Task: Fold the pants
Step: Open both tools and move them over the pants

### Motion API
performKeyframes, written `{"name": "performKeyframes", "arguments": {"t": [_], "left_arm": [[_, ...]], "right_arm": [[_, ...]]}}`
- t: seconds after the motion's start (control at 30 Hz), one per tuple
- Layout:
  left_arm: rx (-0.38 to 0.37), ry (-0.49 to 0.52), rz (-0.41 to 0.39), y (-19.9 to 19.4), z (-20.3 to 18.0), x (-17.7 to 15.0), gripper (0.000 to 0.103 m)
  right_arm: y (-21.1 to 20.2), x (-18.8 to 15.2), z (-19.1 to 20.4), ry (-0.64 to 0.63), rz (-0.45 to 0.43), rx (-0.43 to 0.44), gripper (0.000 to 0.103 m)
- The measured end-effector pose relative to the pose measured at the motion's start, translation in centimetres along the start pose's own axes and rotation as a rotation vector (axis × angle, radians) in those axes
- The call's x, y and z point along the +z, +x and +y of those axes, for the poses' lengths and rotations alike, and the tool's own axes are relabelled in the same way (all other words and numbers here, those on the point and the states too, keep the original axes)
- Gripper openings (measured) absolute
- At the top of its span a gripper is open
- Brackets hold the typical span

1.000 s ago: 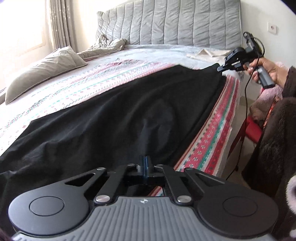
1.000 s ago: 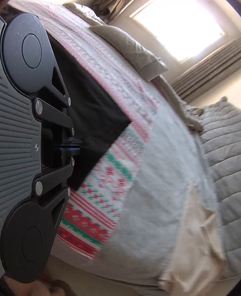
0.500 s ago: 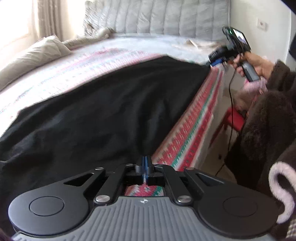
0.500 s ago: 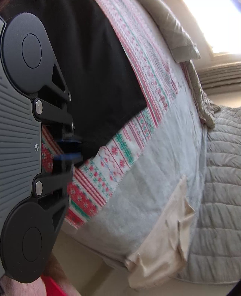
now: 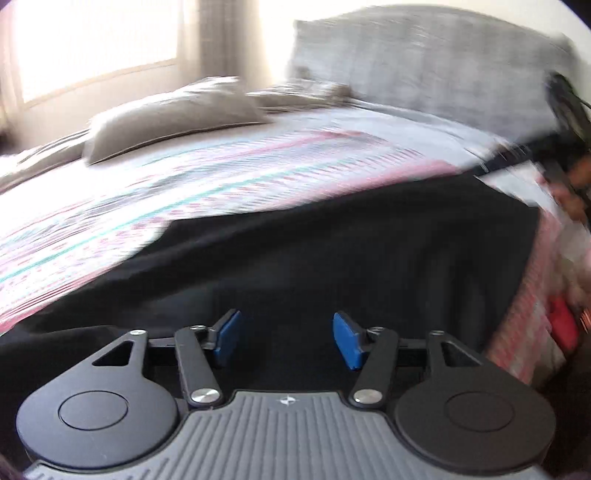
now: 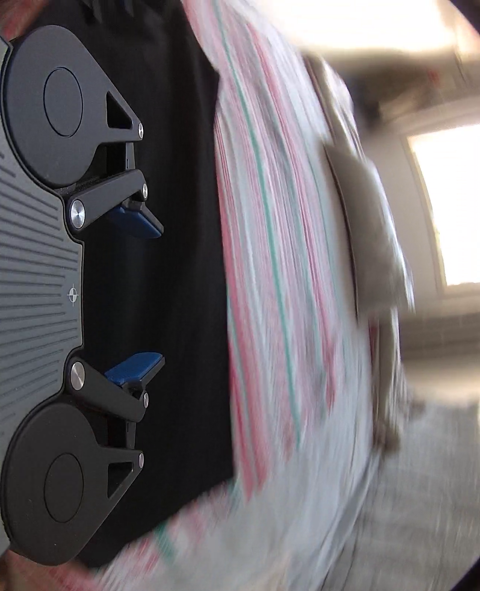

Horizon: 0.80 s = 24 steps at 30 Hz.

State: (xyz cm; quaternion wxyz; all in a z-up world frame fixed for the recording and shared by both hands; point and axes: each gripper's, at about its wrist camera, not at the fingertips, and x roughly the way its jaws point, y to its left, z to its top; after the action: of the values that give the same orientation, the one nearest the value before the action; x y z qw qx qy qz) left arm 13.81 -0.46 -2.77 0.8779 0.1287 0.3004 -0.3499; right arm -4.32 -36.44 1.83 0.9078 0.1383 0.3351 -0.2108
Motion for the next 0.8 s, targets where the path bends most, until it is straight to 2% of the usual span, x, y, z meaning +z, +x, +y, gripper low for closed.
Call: {"name": "performKeyframes", "arguments": {"t": [0.13,0.2,0.4,0.53,0.63,0.8], "left_arm": [[0.088,-0.176,-0.017,0.4,3.6,1.3,0.070],[0.124,-0.224,-0.036,0.5,4.9,0.9,0.071],[0.258,-0.217,-0.027,0.9,7.0,-0.4,0.075],[0.313,-0.288,0.020,1.4,8.7,-0.9,0.076],[0.312,-0.350,0.042,1.3,9.7,-1.1,0.076],[0.312,-0.365,0.060,1.0,10.0,-1.3,0.076]], "right_arm": [[2.7,2.3,6.2,-0.128,0.016,0.152,0.070],[4.2,3.2,8.9,-0.177,0.020,0.231,0.069],[9.5,5.5,16.8,-0.243,0.074,0.418,0.068],[13.4,6.7,21.1,-0.277,0.101,0.461,0.066],[16.7,7.4,23.5,-0.300,0.125,0.451,0.065],[20.7,8.3,24.5,-0.278,0.170,0.449,0.063]]}}
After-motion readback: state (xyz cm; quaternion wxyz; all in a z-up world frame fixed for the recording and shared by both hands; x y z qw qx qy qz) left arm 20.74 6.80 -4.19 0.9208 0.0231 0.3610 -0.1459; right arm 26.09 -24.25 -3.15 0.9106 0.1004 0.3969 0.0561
